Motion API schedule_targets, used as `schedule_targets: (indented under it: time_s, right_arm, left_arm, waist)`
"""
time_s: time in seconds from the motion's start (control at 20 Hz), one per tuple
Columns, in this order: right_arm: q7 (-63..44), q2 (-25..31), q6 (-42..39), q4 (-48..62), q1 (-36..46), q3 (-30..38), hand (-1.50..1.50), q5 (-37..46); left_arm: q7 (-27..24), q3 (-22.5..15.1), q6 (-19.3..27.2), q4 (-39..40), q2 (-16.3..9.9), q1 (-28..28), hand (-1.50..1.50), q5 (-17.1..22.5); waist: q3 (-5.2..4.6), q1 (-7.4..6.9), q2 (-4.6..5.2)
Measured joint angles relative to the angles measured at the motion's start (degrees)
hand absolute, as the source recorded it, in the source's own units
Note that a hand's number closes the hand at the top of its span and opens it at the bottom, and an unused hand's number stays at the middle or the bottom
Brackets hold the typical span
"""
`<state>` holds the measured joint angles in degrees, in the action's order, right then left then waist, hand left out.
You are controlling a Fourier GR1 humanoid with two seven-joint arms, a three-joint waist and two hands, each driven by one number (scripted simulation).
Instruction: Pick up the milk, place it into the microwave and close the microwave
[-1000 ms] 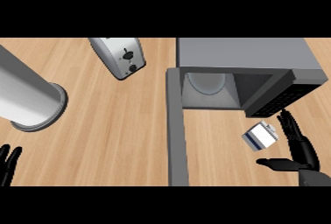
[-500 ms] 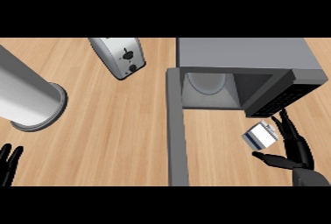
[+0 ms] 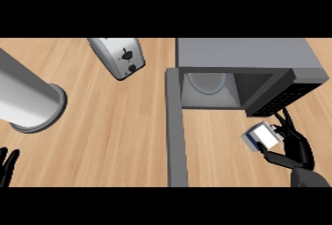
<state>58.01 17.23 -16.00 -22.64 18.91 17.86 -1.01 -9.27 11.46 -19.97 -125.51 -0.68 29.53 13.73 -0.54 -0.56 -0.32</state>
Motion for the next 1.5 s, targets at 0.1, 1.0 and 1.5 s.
schedule_targets:
  time_s: [0.1,1.0,1.5]
  right_arm:
    - [-0.7,-0.5,-1.2,-0.7,-0.1,-0.6,1.50,-0.7]
    - [-13.1,-12.7,0.7,-26.0,-7.4,-9.9,1.50,-4.7]
    - [-31.3,-16.7,10.8,-59.3,-22.1,-25.2,1.50,-8.1]
  left_arm:
    - [0.3,-0.3,0.2,-0.4,0.2,0.1,-1.50,0.0]
    - [-1.9,3.1,-1.4,0.4,0.1,2.8,-1.50,0.9]
    - [-2.1,6.8,-4.3,2.1,-0.9,2.6,-1.50,4.8]
  waist:
    - [0.02,0.00,-0.02]
    - [0.51,1.36,0.02]
    - [0.47,0.99,0.03]
